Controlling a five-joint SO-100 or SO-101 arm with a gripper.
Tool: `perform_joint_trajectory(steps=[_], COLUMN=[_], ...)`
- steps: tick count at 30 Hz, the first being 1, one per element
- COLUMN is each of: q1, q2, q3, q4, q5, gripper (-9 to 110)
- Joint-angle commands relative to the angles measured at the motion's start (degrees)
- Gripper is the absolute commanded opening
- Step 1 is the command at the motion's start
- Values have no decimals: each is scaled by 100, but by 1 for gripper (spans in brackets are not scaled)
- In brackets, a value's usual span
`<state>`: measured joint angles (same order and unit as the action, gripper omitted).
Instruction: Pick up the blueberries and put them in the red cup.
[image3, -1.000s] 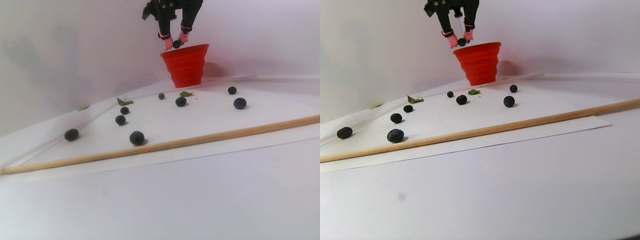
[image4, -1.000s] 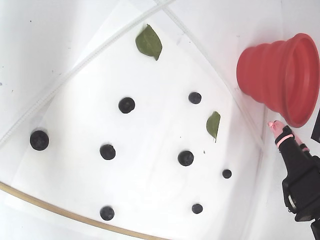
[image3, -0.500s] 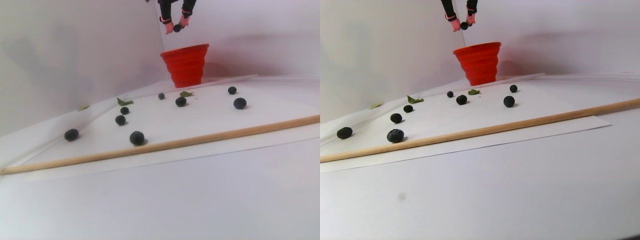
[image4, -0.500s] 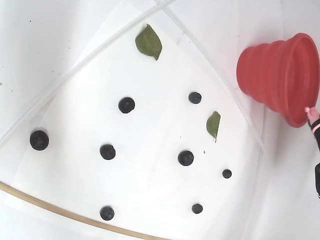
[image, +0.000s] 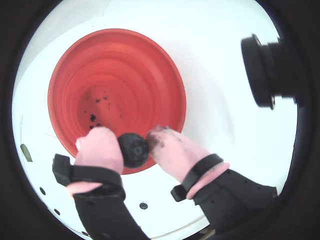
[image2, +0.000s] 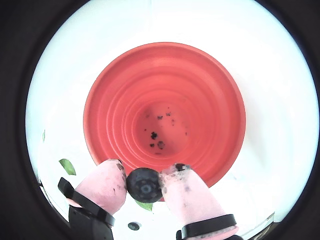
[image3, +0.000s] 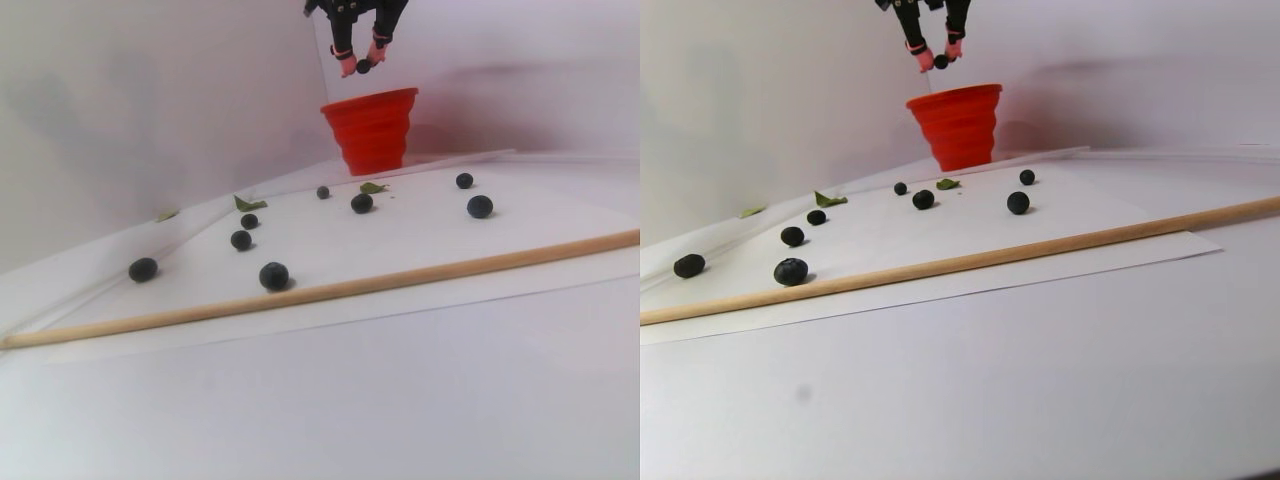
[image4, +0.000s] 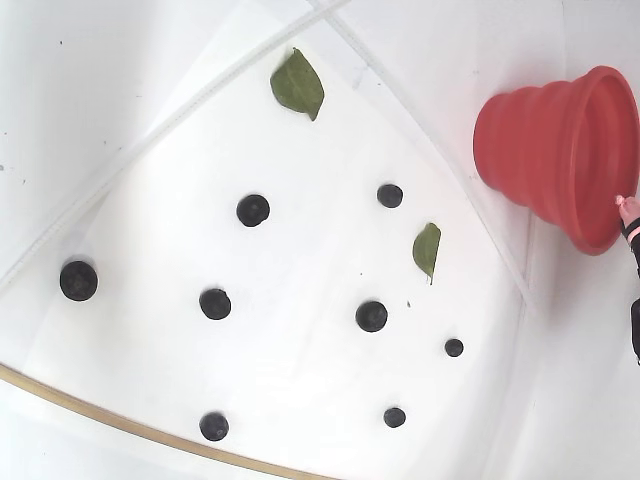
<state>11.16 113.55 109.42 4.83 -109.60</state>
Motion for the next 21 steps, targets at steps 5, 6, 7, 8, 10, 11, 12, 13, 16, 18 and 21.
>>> perform_joint_trajectory(steps=[5, 6, 7, 8, 10, 11, 12, 13, 16, 18, 21], q1=[44, 44, 44, 44, 44, 44, 44, 35, 9, 0, -18], q2=[-35, -53, -62, -70, -70, -44, -9, 44, 193, 290, 466], q3=[-738, -738, -738, -747, -765, -756, -747, -729, -633, -571, -501], q4=[-369, -439, -466, -466, -475, -475, -466, -422, -334, -316, -176], q5=[158, 176, 193, 211, 246, 246, 255, 255, 255, 229, 246], gripper=[16, 16, 17, 18, 18, 18, 18, 18, 18, 18, 18])
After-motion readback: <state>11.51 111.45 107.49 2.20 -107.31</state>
